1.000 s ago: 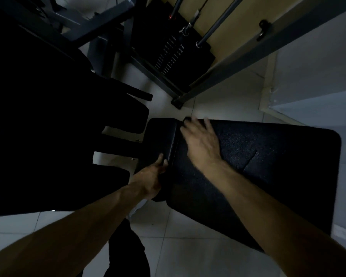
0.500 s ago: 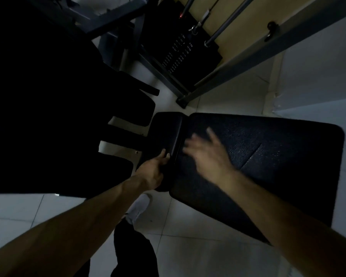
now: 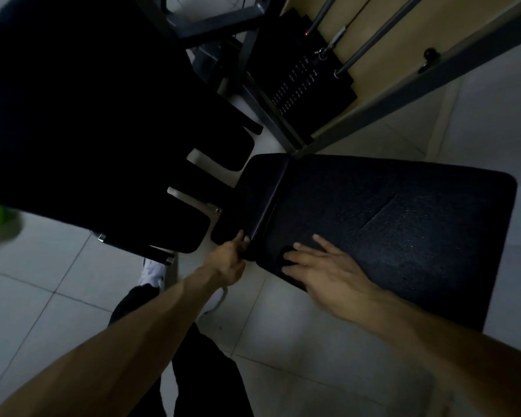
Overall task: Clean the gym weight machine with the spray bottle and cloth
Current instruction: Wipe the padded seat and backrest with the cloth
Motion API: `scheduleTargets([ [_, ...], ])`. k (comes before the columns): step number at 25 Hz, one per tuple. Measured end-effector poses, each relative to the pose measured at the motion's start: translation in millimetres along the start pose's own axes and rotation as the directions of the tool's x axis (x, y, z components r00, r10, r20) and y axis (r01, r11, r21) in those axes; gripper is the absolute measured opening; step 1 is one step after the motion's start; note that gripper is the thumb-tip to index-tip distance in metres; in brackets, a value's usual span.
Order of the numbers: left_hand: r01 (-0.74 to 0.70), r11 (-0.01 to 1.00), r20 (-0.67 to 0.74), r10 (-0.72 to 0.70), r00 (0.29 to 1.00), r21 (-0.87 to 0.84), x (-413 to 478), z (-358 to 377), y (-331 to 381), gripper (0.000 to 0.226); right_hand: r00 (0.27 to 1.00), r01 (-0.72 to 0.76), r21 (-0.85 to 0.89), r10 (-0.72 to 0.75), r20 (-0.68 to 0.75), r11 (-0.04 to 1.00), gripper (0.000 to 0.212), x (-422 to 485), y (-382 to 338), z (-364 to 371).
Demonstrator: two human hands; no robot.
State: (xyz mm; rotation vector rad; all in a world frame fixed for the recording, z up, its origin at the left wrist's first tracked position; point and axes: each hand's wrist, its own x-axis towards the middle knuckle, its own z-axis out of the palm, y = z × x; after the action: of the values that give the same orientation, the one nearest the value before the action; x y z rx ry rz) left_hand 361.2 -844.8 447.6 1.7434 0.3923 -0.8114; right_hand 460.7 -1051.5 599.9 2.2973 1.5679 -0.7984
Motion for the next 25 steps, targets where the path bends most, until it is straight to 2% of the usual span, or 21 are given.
scheduleTargets([
  [3,0.0,1.0,-0.022,0.0,1.0,0.001,2,-1,-8,0.063,0.999,-0.047,0.008,0.047,0.009,0.999,0.044,37,-27,15],
  [5,0.043,0.997,-0.036,-0.045,0.998,-0.067,3,-4,-7,0.052,0.987,-0.101,0.065,0.092,0.129,0.993,0.039,79,-48,24],
  [7,0.045,0.99,0.017,-0.043,0.999,-0.137,0,-13,9,0.048,0.972,-0.132,0.061,0.118,0.201,0.989,0.042,94,-54,22],
  [8,0.004,0.996,-0.019,-0.005,1.0,-0.092,-3,-15,14,0.049,0.97,-0.126,0.055,0.112,0.215,0.99,0.043,85,-51,15],
  [9,-0.02,0.998,-0.03,0.018,0.999,-0.067,-6,-16,22,0.052,0.974,-0.102,0.043,0.091,0.208,0.994,0.044,63,-45,7],
  [10,-0.02,0.998,-0.036,0.018,0.999,-0.052,0,-12,16,0.057,0.987,-0.087,0.043,0.08,0.142,0.995,0.046,37,-39,0],
  [12,0.014,1.0,-0.036,-0.015,0.999,-0.006,-5,-5,9,0.072,0.995,-0.08,-0.039,0.078,-0.066,0.996,0.053,-23,-25,-19],
  [14,0.03,0.999,-0.038,-0.029,0.999,0.024,-13,-2,16,0.076,0.984,-0.132,-0.073,0.122,-0.127,0.989,0.054,-66,-16,-31],
  [17,0.045,0.999,-0.033,-0.044,0.998,0.03,-18,0,20,0.072,0.975,-0.221,-0.074,0.217,-0.053,0.973,0.047,-40,-36,-21],
  [19,0.066,0.997,-0.049,-0.068,0.997,-0.03,-16,-1,25,0.059,0.973,-0.212,-0.012,0.213,0.086,0.977,0.039,14,-54,-6],
  [21,0.083,0.989,-0.138,-0.099,0.985,-0.122,-14,-3,31,0.047,0.953,-0.231,0.045,0.217,0.213,0.972,0.042,54,-63,-3],
  [22,0.065,0.987,-0.19,-0.092,0.978,-0.147,-15,-2,37,0.046,0.947,-0.235,0.035,0.221,0.231,0.971,0.043,55,-60,-4],
  [23,0.033,0.989,-0.226,-0.065,0.972,-0.145,-19,-1,44,0.046,0.952,-0.22,0.005,0.214,0.217,0.975,0.044,43,-56,-7],
  [25,-0.053,0.988,-0.24,0.017,0.971,-0.144,-27,11,58,0.049,0.971,-0.225,-0.037,0.227,0.069,0.974,0.049,-16,-46,-13],
])
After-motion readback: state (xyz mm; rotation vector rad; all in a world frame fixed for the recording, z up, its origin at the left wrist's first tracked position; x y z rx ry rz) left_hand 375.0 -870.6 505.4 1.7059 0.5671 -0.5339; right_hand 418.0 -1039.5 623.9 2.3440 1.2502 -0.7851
